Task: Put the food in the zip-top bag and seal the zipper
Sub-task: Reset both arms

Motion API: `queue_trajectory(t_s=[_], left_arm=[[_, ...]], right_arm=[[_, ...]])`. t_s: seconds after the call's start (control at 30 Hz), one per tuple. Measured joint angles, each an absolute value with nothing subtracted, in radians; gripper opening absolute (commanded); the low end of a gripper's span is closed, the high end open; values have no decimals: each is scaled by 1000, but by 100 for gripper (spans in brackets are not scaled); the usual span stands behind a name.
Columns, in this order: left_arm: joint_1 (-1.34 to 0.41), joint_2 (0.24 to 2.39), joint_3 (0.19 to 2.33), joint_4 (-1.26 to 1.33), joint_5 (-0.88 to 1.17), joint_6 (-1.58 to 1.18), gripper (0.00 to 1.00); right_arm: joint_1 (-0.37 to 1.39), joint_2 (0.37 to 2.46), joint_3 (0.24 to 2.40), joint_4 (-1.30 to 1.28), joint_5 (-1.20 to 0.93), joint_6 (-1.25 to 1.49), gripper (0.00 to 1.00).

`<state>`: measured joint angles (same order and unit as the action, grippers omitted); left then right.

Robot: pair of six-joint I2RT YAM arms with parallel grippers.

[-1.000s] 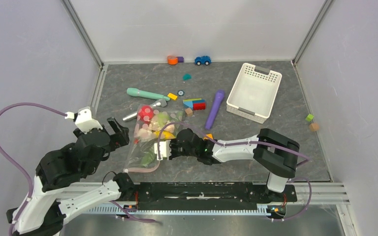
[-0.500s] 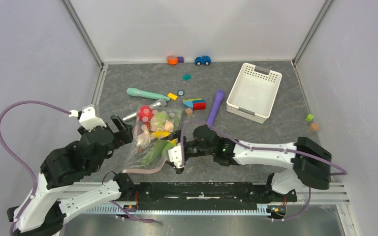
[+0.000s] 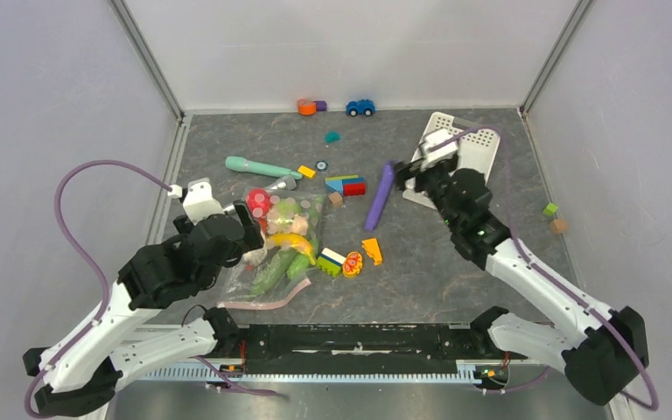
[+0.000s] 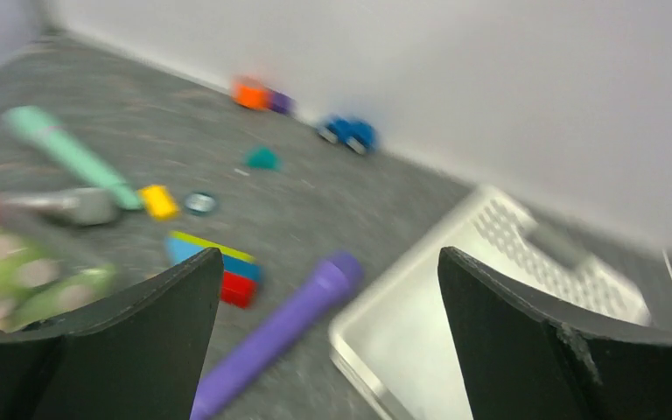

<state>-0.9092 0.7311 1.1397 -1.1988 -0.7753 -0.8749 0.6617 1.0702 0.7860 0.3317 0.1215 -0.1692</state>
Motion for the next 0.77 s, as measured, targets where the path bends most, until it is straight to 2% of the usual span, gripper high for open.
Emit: queue_trajectory(t_s=[0.1,0.27,0.37,0.53,0.77], left_arm=[[-909,742,1110,-1179,-776,-881,100],[-909,776,1096,-1163,-786,-887,100],[-904,786,1090,-1164,-809,-897,100],[-892,779,1082,-1169,-839,-916,100],[-874,770,1068,-1179,-861,-929,100]], right_arm=[[473,1036,786,213,226,-21,98],[109,976,681,71,238,169,98],[-31,931,588,-12,251,221,98],[-58,877,536,-104,323,235,98],[-58,765,500,-76,389,232,98]])
